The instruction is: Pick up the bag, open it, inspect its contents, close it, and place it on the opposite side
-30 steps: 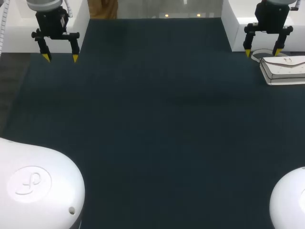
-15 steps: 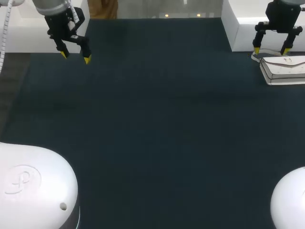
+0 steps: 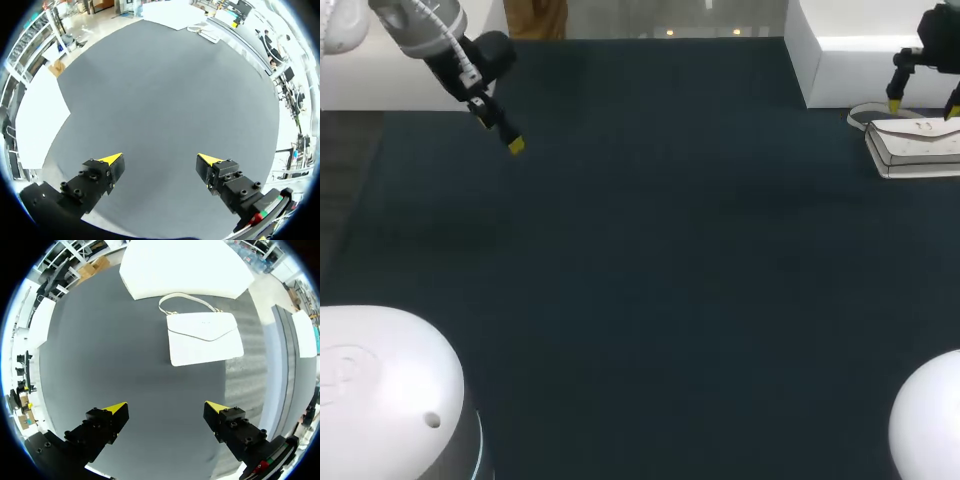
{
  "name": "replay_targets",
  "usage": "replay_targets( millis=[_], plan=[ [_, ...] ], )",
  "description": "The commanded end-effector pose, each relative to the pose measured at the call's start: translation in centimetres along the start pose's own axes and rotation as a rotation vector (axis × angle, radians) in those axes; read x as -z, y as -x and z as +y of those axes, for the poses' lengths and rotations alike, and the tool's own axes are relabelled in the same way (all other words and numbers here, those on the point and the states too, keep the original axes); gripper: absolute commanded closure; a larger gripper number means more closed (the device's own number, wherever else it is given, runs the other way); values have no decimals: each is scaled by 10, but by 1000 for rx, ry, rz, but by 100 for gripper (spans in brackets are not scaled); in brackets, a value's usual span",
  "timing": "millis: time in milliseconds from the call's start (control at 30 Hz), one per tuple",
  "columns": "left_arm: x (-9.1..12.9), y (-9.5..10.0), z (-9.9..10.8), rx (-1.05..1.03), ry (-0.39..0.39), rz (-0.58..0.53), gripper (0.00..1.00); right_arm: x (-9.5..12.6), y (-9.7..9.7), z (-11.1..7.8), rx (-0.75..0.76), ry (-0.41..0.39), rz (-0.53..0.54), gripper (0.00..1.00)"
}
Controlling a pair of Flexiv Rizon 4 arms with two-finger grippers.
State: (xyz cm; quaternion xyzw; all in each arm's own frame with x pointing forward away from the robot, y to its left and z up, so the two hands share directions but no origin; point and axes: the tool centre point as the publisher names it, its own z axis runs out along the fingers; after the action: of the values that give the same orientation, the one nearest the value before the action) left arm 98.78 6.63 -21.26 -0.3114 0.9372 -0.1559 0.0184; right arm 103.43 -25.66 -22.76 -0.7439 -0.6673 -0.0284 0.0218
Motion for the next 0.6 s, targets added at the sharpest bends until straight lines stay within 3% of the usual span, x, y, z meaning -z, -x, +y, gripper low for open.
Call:
replay_targets(
  millis=[33, 300, 600],
  plan=[
    [-11, -6, 6, -459, -251, 98, 0, -8, 19, 6, -19, -4, 26, 0],
    [-31, -23, -2, -662, -266, 150, 0, -19, 47, 14, -66, -5, 58, 0],
    [-51, -28, -10, -788, -324, 236, 0, -31, 68, 24, -94, 1, 96, 0]
  ],
)
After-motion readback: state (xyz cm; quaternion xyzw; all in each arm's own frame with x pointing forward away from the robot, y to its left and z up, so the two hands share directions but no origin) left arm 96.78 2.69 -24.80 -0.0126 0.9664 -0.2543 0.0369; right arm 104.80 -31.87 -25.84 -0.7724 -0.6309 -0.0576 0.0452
